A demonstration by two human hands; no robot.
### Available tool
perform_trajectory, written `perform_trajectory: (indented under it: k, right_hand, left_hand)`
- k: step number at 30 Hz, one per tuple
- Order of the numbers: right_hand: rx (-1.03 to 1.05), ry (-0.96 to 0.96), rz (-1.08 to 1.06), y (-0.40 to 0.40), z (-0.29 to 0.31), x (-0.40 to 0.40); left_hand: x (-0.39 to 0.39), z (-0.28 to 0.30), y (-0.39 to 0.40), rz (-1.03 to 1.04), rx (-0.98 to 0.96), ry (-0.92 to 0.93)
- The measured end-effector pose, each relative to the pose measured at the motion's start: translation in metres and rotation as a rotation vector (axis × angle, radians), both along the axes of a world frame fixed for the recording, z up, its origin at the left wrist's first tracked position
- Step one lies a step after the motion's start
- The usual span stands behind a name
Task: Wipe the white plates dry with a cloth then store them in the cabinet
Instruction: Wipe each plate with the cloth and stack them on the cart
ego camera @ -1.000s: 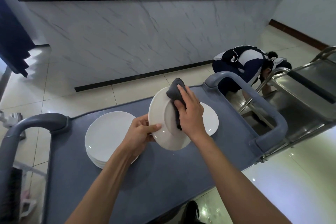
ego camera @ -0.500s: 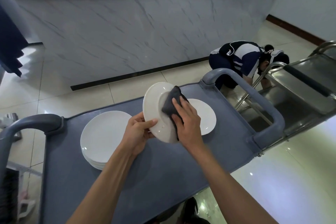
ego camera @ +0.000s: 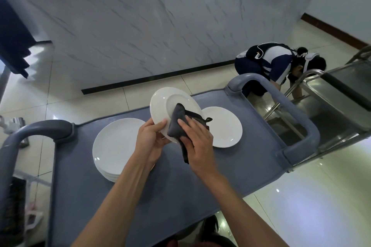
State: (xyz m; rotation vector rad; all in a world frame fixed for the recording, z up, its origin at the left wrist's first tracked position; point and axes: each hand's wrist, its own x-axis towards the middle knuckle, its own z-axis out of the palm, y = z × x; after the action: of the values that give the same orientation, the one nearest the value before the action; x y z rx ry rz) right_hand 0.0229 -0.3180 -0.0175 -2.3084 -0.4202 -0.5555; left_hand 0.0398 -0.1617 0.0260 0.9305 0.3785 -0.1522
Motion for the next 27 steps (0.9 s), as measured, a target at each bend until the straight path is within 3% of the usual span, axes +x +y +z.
perform_trajectory:
  k: [11,20,27]
  right_hand:
    - [-0.067,-0.016,-0.052,0.009,-0.008,-0.014]
    - [0.272,0.123,-0.136,-0.010,-0.003,0.004]
    - [0.295,0.158,-0.102,-0.020,0.015,0.010]
  left_hand:
    - [-0.003,0.002,-0.005,0.100,-0.117,0.065]
    - [-0.009,-0.001,0.007,-0.002,-0.155,-0.021]
    - [-0.012,0.000,0.015,-0.071,-0.127,-0.089]
